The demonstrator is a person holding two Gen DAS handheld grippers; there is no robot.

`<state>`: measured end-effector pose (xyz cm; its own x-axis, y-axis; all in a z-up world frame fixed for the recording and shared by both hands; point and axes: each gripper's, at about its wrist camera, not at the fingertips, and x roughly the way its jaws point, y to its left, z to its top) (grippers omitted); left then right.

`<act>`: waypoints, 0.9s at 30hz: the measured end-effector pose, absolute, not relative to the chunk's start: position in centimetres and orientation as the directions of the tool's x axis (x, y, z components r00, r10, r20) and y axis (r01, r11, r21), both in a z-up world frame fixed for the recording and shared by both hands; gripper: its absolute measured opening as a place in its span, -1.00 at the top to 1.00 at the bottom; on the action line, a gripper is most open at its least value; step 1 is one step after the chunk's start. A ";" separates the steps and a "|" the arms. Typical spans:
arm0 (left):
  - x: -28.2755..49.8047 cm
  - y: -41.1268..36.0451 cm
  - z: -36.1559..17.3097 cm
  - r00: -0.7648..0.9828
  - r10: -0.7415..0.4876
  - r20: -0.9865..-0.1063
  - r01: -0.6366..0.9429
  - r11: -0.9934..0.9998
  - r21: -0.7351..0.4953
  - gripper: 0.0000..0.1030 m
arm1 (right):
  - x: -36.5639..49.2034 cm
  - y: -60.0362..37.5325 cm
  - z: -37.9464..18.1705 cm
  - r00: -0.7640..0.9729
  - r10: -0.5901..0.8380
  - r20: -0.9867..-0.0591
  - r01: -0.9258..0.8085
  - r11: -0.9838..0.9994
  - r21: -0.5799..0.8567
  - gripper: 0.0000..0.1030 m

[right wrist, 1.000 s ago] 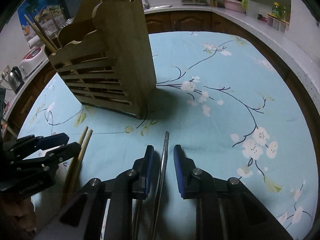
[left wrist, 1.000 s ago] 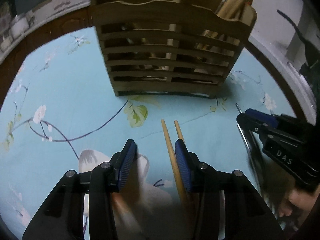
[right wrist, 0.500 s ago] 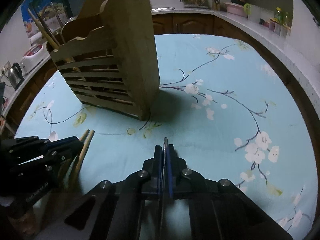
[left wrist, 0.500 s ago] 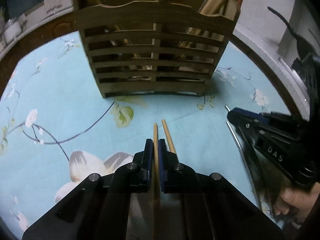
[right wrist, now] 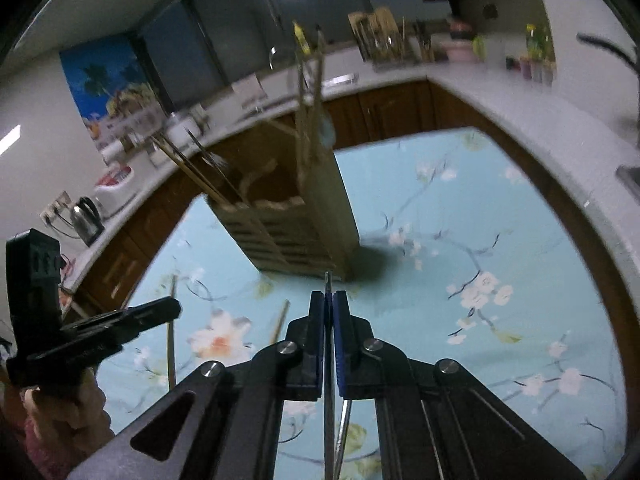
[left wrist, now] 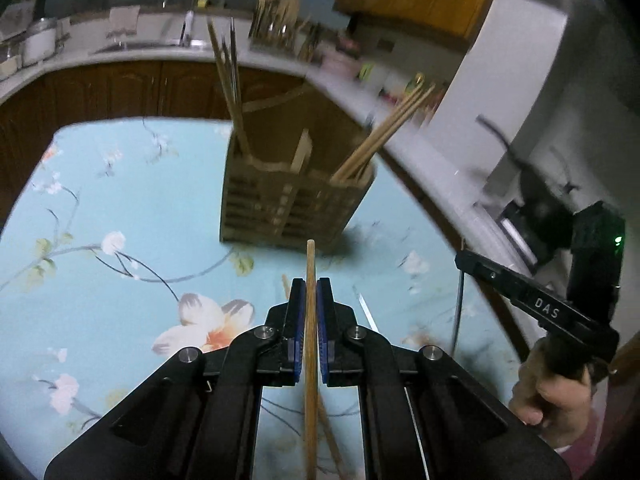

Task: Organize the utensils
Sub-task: 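Lift and carry both chopsticks in the two tools to the wooden holder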

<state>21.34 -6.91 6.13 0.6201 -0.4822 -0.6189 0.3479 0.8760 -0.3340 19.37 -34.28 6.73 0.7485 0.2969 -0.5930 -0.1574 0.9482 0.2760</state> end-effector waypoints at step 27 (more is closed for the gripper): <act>19.1 -3.1 13.1 0.767 -0.454 -0.454 0.333 0.886 -0.324 0.91 | 17.9 -33.0 14.2 0.851 0.293 -0.436 -0.203 0.949 0.241 0.91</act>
<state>19.11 -3.11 13.11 0.7666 -0.4539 -0.4542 0.3326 0.8857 -0.3239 17.92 -32.96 14.16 0.8508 0.2934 -0.4359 -0.2034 0.9488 0.2415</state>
